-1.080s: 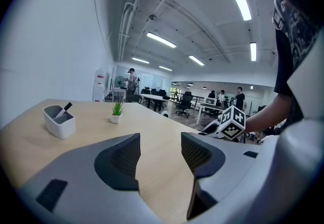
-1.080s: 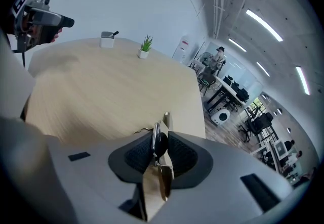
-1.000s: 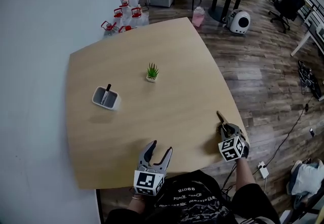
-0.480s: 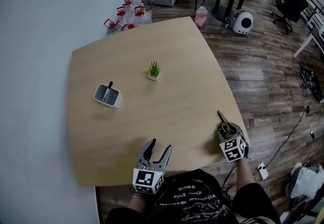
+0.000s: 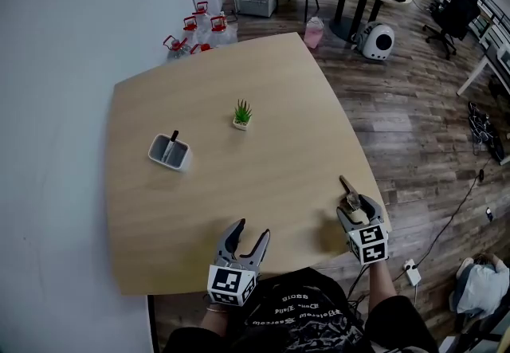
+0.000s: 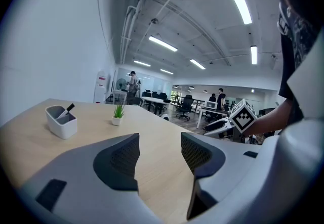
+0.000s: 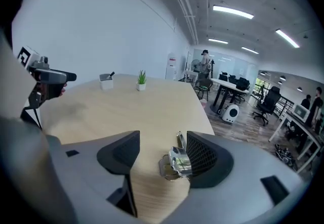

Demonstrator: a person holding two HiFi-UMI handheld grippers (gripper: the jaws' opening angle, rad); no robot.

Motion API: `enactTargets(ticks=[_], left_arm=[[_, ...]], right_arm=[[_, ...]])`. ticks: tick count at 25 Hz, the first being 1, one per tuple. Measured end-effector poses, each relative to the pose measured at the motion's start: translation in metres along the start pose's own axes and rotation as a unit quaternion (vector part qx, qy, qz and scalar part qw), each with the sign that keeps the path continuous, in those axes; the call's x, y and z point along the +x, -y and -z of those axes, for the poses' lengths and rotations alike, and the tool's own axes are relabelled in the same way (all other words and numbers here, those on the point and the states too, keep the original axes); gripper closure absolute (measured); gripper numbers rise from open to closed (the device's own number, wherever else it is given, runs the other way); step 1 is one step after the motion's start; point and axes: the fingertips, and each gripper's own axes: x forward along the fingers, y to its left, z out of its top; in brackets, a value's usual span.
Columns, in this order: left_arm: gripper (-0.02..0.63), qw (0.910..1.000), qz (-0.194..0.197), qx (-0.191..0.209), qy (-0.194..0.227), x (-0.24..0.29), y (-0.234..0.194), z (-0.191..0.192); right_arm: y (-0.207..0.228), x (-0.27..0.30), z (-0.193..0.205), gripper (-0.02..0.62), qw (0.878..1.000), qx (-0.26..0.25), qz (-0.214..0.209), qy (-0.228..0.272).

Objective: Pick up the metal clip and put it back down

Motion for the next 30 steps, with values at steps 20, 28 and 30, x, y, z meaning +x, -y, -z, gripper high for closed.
enactTargets(ticks=[20,28,30], left_arm=[[0.354,0.9998,0.008,-0.006,-0.014,-0.06,-0.011,0.04],[0.354,0.9995,0.029,0.003,-0.007,-0.064,-0.01,0.032],[0.359,0.9987,0.05,0.003,-0.009,-0.062,-0.003,0.031]], right_arm=[[-0.128,-0.065,-0.044,0.308,0.994,-0.005,-0.053,0.101],[-0.139,-0.065,-0.053,0.308,0.993,-0.019,-0.043,0.11],[-0.145,-0.063,-0.056,0.308,0.992,-0.028,-0.045,0.113]])
